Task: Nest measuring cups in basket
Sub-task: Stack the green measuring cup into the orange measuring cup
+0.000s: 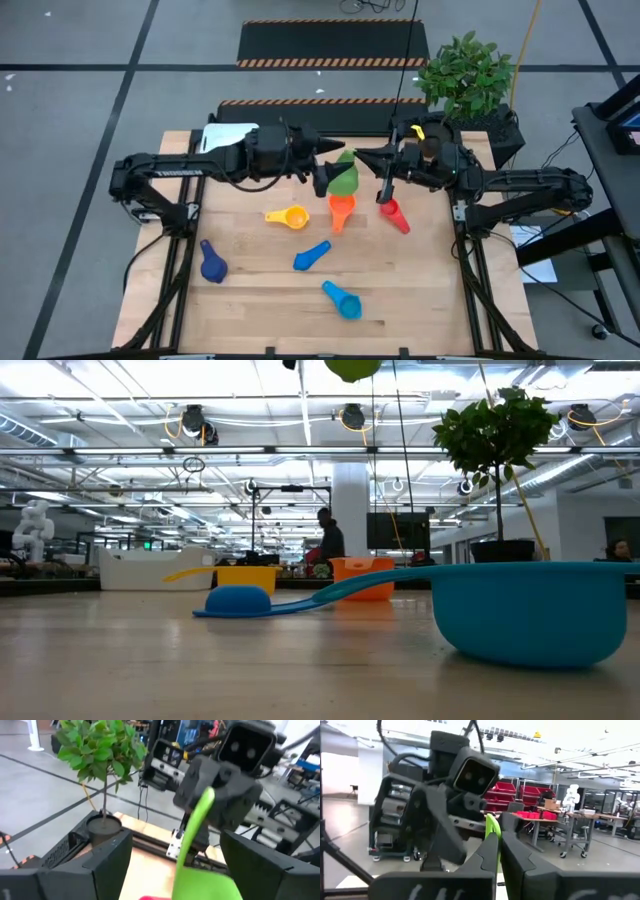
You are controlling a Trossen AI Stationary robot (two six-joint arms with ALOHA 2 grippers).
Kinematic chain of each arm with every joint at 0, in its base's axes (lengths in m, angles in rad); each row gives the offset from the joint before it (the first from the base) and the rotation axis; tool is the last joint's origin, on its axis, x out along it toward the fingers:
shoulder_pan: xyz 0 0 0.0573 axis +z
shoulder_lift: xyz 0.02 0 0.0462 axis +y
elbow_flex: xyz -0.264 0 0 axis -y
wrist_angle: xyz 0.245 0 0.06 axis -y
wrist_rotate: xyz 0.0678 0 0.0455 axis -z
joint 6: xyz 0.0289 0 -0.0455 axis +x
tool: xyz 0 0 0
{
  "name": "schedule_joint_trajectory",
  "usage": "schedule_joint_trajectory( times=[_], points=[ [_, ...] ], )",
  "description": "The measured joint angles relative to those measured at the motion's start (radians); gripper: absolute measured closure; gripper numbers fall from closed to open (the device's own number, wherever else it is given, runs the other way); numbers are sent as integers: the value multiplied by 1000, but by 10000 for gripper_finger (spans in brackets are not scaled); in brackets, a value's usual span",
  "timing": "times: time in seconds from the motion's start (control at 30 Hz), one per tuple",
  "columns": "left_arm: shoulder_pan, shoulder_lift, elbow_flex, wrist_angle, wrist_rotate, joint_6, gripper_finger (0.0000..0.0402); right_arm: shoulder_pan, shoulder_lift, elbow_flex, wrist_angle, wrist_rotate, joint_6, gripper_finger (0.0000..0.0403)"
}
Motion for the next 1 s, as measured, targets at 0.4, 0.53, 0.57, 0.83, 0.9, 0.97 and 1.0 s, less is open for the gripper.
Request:
schedule_joint_trajectory(
  times=[0.4, 0.53, 0.57, 0.83, 0.9, 0.97, 1.0],
  points=[
    [72, 0, 0, -19, 216, 26, 270, 2, 0, 0, 1, 4, 52, 403],
    [99, 0, 0, -16, 292, 27, 364, 21, 0, 0, 10, 22, 52, 403],
    [104, 0, 0, -15, 312, 31, 382, 26, 1, 1, 12, 30, 59, 403],
    [141, -15, -2, -44, 346, 119, 395, 35, 1, 65, -114, 84, 255, 365],
    [160, -26, -2, -73, 368, 131, 395, 36, 0, 110, -211, 80, 290, 342],
    [175, -39, -3, -112, 398, 156, 396, 46, 1, 173, -324, 80, 320, 316],
    [179, -47, -3, -125, 410, 172, 396, 51, 1, 212, -396, 84, 336, 303]
  ],
)
